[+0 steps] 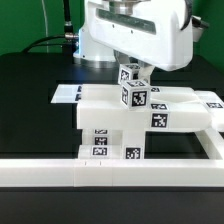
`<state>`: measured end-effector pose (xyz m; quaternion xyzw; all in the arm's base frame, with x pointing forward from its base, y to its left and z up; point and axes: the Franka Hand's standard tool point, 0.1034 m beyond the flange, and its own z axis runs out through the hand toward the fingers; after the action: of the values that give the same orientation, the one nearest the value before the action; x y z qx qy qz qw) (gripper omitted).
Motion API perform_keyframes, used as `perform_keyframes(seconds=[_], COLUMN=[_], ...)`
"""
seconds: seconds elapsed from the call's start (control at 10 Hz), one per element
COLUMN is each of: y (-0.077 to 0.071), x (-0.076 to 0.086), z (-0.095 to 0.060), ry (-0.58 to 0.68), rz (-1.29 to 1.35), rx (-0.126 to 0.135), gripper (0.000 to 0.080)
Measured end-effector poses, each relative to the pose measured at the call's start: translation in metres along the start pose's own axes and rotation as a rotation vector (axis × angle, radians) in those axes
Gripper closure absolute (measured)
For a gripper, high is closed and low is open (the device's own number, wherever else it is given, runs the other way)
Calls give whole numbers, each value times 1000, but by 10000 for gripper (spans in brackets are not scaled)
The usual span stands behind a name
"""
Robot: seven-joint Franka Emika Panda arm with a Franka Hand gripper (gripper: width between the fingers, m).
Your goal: Assemble chair
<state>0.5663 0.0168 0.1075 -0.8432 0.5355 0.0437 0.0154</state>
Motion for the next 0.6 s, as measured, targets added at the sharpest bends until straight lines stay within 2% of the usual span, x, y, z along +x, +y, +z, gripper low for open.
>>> perform_keyframes(seconds=[0.1,0.2,0.3,0.4,0.5,0.6], y=[0,0,1,2,1,0], x=[0,0,0,-2,-1,-1], z=[0,0,0,0,-1,0], ry=[0,1,0,-5,2,6], rz=[9,-13,-53,-113,-205,-267], rx=[0,-1,-7,-20,-14,-9], gripper=[530,374,374,243,243,165])
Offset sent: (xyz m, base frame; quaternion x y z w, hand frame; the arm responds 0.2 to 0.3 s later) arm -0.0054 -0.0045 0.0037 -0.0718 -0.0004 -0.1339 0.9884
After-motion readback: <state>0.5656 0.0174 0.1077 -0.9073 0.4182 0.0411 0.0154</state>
